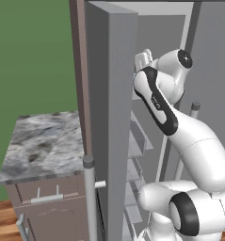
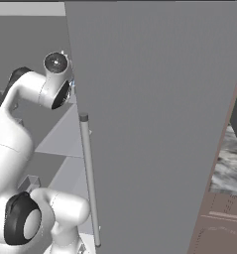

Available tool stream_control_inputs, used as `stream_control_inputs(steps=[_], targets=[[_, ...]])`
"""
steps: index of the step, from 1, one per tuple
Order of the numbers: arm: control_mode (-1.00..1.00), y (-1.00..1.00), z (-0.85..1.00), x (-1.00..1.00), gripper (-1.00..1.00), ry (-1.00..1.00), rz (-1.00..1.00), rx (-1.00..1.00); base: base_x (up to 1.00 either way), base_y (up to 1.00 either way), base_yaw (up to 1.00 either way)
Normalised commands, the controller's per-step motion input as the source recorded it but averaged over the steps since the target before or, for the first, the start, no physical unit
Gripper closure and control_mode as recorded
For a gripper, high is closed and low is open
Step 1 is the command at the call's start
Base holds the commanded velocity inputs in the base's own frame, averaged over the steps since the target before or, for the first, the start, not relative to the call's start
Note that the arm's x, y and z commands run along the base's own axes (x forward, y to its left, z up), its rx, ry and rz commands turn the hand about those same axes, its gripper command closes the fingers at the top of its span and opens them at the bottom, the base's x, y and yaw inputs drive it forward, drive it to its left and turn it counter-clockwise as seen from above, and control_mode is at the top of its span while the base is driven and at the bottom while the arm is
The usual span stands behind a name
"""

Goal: Open the freezer door, pick up the ice cube tray from the freezer, and place it on the dining counter.

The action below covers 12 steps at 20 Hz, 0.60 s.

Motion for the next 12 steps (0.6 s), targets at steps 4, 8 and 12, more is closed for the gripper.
stream_control_inputs(steps=[4,8,12], targets=[[-1.00,0.09,-0.26,0.25,-1.00,0.01,0.00,0.00,0.00,0.00,0.00],[-1.00,0.01,-0.23,0.36,-1.00,0.00,0.00,0.00,0.00,0.00,0.00],[-1.00,0.00,-0.13,0.39,-1.00,0.00,0.00,0.00,0.00,0.00,0.00]])
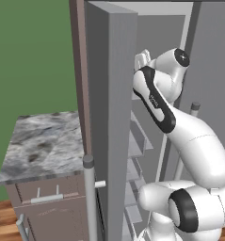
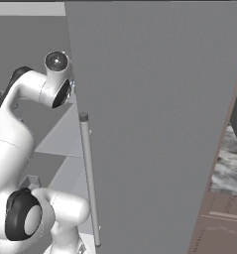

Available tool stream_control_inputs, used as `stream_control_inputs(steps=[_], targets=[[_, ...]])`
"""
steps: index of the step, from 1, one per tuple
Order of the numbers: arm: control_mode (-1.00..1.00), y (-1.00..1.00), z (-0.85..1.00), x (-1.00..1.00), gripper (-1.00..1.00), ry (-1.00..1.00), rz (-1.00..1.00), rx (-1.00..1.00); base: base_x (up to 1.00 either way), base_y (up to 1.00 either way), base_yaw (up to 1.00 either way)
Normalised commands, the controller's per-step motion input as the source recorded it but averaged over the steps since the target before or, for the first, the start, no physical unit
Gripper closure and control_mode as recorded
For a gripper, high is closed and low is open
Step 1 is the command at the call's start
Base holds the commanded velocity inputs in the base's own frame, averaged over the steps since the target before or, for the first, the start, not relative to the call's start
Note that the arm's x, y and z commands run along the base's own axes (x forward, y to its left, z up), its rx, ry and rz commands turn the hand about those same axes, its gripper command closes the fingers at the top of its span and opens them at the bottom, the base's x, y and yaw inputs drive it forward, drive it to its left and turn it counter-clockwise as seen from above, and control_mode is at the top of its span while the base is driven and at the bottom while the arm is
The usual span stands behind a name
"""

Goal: Open the freezer door, pick up the ice cube tray from the freezer, and place it on the dining counter.

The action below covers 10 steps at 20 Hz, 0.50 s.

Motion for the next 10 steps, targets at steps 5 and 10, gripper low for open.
stream_control_inputs(steps=[5,10], targets=[[-1.00,0.03,-0.11,0.37,1.00,0.00,0.00,0.00,0.00,0.00,0.00],[-1.00,0.05,0.00,0.40,1.00,0.00,0.00,0.00,0.00,0.00,0.00]])
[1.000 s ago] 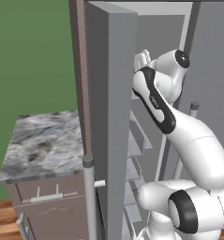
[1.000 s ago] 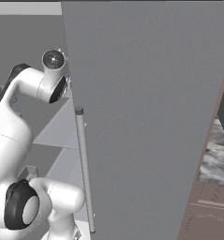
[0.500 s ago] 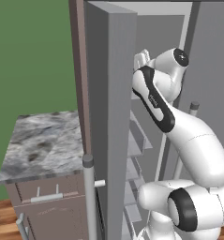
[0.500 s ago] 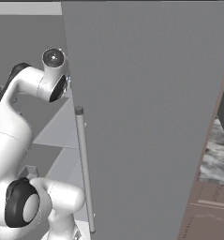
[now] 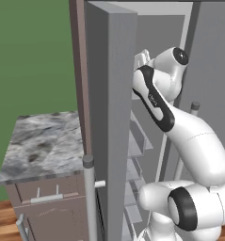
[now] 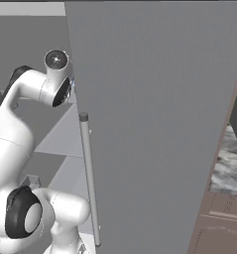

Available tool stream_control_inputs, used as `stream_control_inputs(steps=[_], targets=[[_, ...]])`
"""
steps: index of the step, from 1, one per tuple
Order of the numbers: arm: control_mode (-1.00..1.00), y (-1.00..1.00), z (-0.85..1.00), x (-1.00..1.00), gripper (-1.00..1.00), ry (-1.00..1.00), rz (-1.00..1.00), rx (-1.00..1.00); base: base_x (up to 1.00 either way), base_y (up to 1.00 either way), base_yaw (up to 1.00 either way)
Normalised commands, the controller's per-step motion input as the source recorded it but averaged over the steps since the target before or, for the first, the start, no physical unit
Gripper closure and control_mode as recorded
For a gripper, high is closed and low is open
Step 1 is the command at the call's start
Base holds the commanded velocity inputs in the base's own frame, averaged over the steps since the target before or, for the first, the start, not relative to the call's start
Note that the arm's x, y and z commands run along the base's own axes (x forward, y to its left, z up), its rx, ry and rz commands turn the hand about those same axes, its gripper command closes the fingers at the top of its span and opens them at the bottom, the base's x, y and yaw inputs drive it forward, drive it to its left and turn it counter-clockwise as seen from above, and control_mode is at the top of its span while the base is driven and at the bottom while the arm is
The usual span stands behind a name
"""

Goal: Open the freezer door, pick up the ice cube tray from the freezer, and place it on the dining counter.

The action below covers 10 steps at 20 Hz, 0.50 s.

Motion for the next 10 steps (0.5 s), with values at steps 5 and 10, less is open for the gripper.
stream_control_inputs(steps=[5,10], targets=[[-1.00,0.07,0.00,0.41,1.00,0.00,0.00,0.00,0.00,0.00,0.00],[-1.00,0.06,-0.02,0.25,1.00,-0.01,0.00,0.00,0.00,0.00,0.00]])
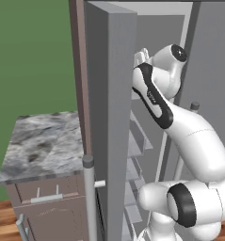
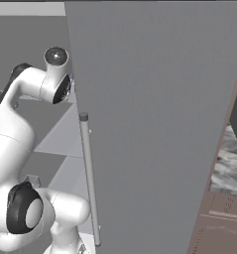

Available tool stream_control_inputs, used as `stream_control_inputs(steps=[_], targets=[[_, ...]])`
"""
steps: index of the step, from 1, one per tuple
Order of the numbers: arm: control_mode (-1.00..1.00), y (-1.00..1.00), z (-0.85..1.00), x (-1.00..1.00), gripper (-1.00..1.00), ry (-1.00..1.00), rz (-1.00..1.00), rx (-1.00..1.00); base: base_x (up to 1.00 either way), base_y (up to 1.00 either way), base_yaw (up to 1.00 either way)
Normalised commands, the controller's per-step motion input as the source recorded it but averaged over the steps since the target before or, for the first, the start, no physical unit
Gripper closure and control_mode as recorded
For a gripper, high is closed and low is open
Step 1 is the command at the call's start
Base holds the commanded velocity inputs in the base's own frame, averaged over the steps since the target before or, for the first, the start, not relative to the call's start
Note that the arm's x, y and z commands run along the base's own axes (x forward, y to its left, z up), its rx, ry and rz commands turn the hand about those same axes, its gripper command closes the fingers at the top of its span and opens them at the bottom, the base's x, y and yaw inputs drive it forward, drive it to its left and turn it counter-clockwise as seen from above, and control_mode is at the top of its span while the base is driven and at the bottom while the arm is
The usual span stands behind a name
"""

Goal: Open the freezer door, pick up the ice cube tray from the freezer, and place it on the dining counter.

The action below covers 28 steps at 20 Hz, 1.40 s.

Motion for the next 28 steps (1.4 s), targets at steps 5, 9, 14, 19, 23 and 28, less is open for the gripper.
stream_control_inputs(steps=[5,9,14,19,23,28], targets=[[-1.00,0.00,0.00,-0.06,1.00,-0.17,-0.02,0.00,0.00,0.00,0.00],[-1.00,0.01,0.07,-0.19,1.00,-0.28,-0.04,0.00,0.00,0.00,0.00],[-1.00,0.10,0.05,-0.14,1.00,-0.32,-0.03,0.00,0.00,0.00,0.00],[-1.00,0.11,0.16,-0.02,1.00,-0.23,-0.01,0.00,0.00,0.00,0.00],[-1.00,0.01,0.25,-0.04,1.00,-0.06,0.00,0.00,0.00,0.00,0.00],[-1.00,0.00,0.18,-0.31,1.00,0.08,-0.01,0.00,0.00,0.00,0.00]])
